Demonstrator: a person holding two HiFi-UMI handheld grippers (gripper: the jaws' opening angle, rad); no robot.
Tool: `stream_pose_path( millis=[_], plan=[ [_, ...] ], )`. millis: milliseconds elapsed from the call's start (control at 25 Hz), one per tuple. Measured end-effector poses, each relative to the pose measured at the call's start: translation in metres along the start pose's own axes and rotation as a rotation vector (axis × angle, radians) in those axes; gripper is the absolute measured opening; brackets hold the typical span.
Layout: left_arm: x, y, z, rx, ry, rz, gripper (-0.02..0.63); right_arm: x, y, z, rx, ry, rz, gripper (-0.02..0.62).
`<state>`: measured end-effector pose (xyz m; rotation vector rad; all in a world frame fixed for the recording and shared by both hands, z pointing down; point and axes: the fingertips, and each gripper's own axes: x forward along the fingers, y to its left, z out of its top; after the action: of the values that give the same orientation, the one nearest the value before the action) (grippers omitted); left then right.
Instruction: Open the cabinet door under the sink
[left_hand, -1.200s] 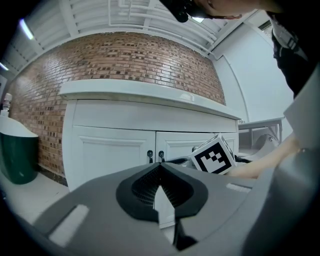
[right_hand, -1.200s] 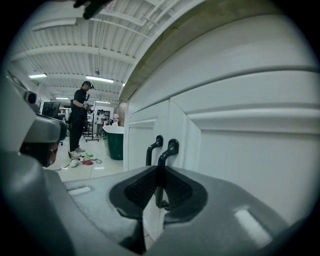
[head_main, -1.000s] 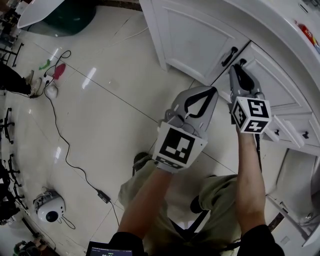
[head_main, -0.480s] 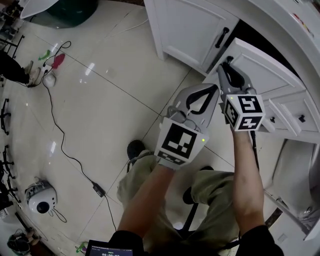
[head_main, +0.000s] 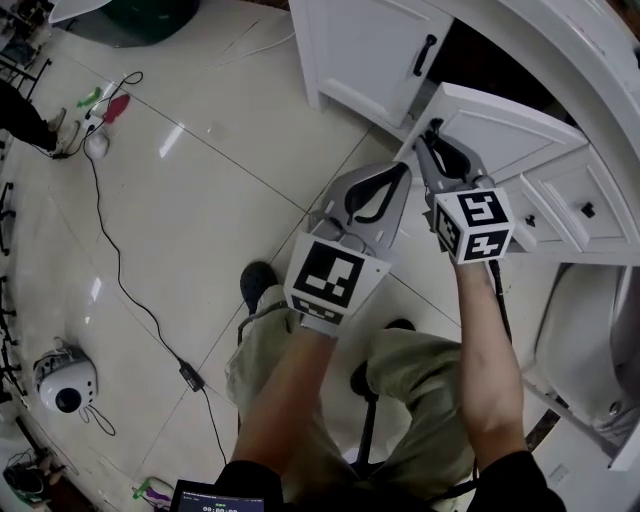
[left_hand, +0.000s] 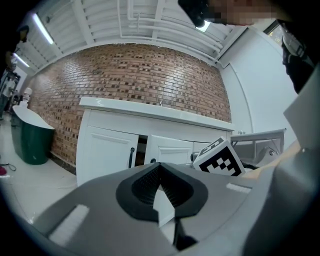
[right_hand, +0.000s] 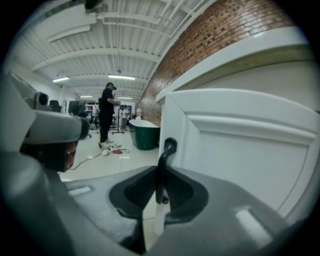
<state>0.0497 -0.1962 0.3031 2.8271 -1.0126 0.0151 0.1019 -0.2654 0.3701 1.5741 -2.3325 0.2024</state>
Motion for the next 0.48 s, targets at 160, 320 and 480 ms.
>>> stream_pose_path(
  millis=[160,320,480],
  plan=[
    [-0.011,-0.018,-0.008,0.005,-0.001,0.019,0.016,-0.022,0.01,-0.009,-0.013,0.004,0.027,0.032],
    [-0.023,-0.035,-0.016,-0.017,-0.008,0.038,0.017,-0.047,0.021,-0.017,-0.036,0.011,0.064,0.034],
    [-0.032,-0.058,-0.025,-0.019,-0.007,0.042,0.017,-0.073,0.028,-0.026,-0.062,0.016,0.103,0.037]
  ],
)
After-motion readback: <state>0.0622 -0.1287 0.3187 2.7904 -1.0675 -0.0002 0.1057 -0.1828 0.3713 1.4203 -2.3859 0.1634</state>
